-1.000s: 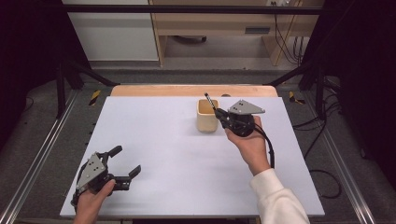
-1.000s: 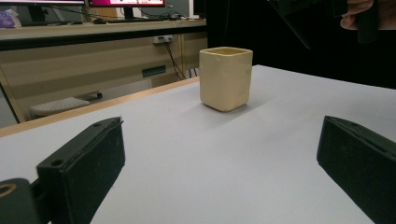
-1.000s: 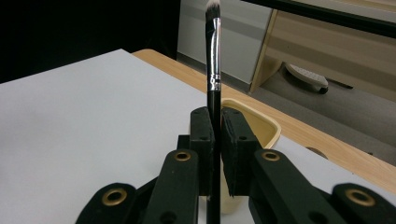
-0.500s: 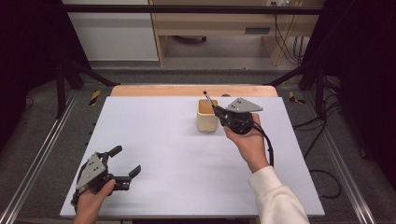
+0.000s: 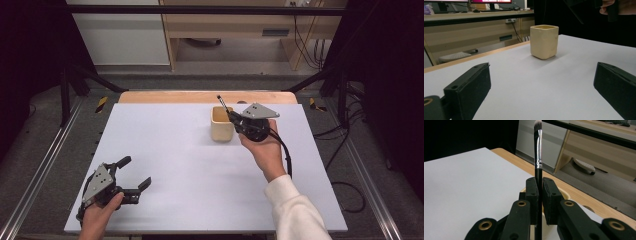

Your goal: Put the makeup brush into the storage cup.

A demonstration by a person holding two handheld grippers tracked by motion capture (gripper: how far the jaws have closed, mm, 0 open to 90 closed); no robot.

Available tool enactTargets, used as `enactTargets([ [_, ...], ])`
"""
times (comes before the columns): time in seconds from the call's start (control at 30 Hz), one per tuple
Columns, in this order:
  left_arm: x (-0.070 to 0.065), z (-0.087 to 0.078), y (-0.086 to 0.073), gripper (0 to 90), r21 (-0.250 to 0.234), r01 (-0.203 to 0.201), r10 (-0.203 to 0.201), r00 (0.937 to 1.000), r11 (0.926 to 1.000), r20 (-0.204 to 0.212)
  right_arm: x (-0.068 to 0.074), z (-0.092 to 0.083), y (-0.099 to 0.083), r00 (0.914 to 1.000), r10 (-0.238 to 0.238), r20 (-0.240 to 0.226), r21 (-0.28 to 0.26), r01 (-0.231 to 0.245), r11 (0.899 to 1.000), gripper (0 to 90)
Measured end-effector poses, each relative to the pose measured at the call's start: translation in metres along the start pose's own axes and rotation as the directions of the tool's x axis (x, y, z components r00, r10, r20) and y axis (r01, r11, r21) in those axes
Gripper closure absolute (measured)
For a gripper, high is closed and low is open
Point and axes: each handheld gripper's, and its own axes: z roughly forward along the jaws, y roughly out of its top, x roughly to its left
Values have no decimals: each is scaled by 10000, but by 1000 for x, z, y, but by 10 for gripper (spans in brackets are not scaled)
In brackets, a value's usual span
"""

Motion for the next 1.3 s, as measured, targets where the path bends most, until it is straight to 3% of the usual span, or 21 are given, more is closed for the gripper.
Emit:
enactTargets([
  [0.73,1,-2,1,8,-24,-22,22,10000,10000,-37,-1,12,13,9980,-597,206,-113,600,9981,837],
  [1.3,1,-2,1,8,-39,-4,3,10000,10000,-41,-9,22,19,9963,-785,352,-255,794,9965,837],
])
